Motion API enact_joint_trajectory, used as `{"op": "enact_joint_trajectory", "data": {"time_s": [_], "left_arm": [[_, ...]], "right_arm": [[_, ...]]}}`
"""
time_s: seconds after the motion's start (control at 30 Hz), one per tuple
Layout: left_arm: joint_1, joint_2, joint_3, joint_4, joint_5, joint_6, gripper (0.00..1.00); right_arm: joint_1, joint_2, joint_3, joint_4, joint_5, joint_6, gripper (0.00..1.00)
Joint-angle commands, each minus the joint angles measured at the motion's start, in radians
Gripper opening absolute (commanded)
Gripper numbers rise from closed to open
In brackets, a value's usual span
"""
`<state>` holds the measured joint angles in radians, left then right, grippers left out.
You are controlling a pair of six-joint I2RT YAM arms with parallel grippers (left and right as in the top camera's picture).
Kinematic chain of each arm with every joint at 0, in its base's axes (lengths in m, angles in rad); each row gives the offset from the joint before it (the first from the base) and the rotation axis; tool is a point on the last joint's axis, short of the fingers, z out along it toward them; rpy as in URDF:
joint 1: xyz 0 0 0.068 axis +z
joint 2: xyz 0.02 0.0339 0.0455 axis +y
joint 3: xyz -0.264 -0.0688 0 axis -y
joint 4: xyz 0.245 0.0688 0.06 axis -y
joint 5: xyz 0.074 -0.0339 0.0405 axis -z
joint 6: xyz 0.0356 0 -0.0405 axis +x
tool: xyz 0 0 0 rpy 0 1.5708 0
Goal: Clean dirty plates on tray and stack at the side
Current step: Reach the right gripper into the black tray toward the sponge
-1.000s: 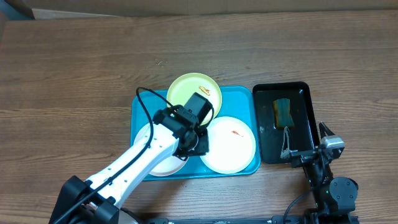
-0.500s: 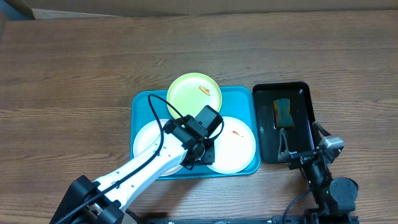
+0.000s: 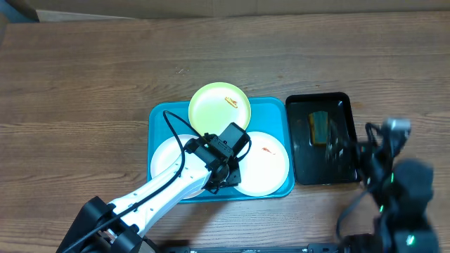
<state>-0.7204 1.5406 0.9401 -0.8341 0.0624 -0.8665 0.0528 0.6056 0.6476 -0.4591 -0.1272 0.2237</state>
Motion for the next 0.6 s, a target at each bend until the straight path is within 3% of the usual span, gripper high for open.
{"op": "enact_joint_trajectory", "data": {"time_s": [0.0, 0.27, 0.37, 0.43, 0.57], "left_arm": [[-0.007, 0.011, -0.009, 0.008, -0.018, -0.025, 0.39], [-0.003, 0.076, -0.008, 0.059, 0.011, -0.004, 0.41], [0.027, 0.093, -0.005, 0.069, 0.041, 0.01, 0.41], [0.055, 0.104, -0.005, 0.076, 0.056, 0.01, 0.41], [0.079, 0.115, -0.005, 0.101, 0.063, 0.026, 0.39]], "right_arm": [[-0.003, 0.239, 0.217, -0.123, 0.014, -0.054, 1.0], [-0.003, 0.675, 0.632, -0.479, -0.073, -0.062, 1.0], [-0.003, 0.729, 0.655, -0.501, -0.064, -0.105, 1.0], [-0.003, 0.751, 0.655, -0.506, -0.047, -0.105, 0.91], [-0.003, 0.792, 0.65, -0.541, -0.046, -0.105, 0.87]]}}
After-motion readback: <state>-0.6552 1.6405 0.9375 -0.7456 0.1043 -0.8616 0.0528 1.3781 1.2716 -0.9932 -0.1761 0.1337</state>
